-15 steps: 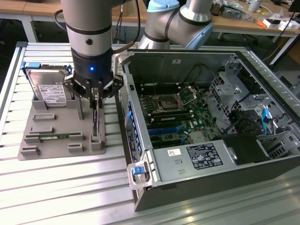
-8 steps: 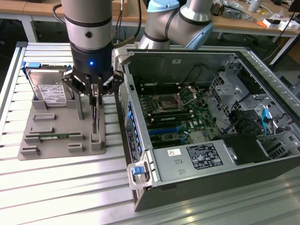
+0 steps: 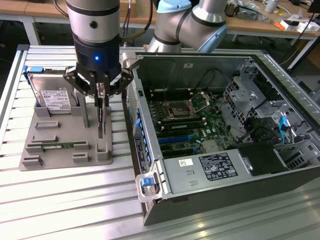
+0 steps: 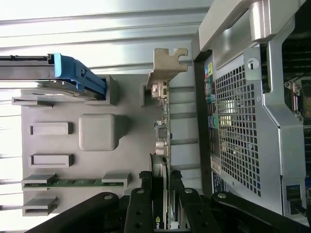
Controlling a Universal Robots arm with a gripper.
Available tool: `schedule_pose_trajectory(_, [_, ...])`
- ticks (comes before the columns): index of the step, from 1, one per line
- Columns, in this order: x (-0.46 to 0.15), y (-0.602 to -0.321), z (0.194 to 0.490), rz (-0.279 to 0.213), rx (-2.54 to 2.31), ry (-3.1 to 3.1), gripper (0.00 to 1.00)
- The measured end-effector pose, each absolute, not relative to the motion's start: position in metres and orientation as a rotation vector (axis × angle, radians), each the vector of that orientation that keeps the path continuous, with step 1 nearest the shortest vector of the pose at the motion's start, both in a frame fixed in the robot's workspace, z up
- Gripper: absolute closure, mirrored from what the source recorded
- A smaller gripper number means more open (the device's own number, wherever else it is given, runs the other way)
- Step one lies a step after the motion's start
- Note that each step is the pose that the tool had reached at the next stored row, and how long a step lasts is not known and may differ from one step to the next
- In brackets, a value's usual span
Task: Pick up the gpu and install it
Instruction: 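Pick up the gpu and move the gpu toward the slot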
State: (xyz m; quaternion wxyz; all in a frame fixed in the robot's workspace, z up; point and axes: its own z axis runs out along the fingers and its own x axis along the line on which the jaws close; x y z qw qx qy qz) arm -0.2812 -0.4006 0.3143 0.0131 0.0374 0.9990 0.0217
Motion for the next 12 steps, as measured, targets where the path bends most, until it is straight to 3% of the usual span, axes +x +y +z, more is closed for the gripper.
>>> schedule_pose_trajectory(12, [-0.281, -0.401, 0.342, 0.068, 0.117, 3.113, 0.74])
